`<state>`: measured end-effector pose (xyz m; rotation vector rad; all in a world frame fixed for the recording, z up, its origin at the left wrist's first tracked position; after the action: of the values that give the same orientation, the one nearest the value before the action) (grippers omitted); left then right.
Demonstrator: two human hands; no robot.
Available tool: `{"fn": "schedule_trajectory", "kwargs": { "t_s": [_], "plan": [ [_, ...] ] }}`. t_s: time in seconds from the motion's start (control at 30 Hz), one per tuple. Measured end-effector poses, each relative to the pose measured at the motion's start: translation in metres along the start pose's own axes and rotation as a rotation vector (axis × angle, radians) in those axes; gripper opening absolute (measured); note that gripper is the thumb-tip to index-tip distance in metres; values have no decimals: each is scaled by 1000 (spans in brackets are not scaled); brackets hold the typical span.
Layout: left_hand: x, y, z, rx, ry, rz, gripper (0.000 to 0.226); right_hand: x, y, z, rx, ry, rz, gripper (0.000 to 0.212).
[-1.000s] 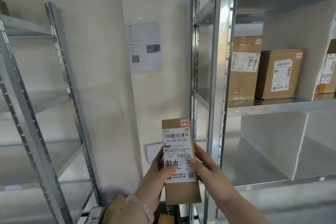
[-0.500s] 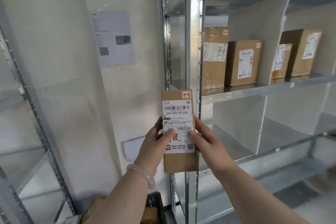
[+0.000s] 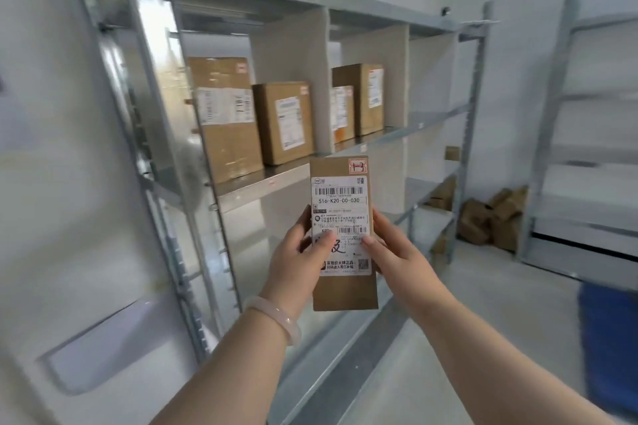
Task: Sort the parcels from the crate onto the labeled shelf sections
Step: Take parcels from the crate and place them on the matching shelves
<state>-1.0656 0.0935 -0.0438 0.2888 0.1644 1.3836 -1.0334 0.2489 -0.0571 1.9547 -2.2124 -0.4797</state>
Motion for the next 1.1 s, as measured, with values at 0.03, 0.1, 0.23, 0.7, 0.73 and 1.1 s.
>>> {"fn": "schedule_trajectory", "kwargs": {
  "t_s": [0.03, 0.1, 0.23, 0.7, 0.73, 1.1],
  "plan": [
    [22, 5, -1, 1, 13, -27, 38, -22, -1, 1, 6, -9, 22, 52],
    [67, 11, -1, 14, 26, -74, 37, -67, -4, 3, 23, -38, 68, 51],
    [163, 15, -4, 35, -19, -160, 30, -162, -13, 5, 32, -98, 131, 54],
    [361, 74, -20, 75, 45, -236, 47, -364, 21, 27, 64, -151, 275, 57],
    [366, 83, -25, 73, 51, -237, 48, -369, 29, 32, 66, -154, 282, 57],
    [406, 229, -84, 90, -40, -283, 49, -414, 160, 91, 60, -201, 358, 54]
  ]
}}
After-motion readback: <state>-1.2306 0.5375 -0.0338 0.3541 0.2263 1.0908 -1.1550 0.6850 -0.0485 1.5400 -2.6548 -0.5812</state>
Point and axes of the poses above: each hand's wrist, its own y-axis towards the middle knuckle, its own x-axis out of the palm, z = x × y, the point moved 9 cm from there along y, towards the middle knuckle, and after that the axes turned 9 degrees about -y, right-handed, at the moved point
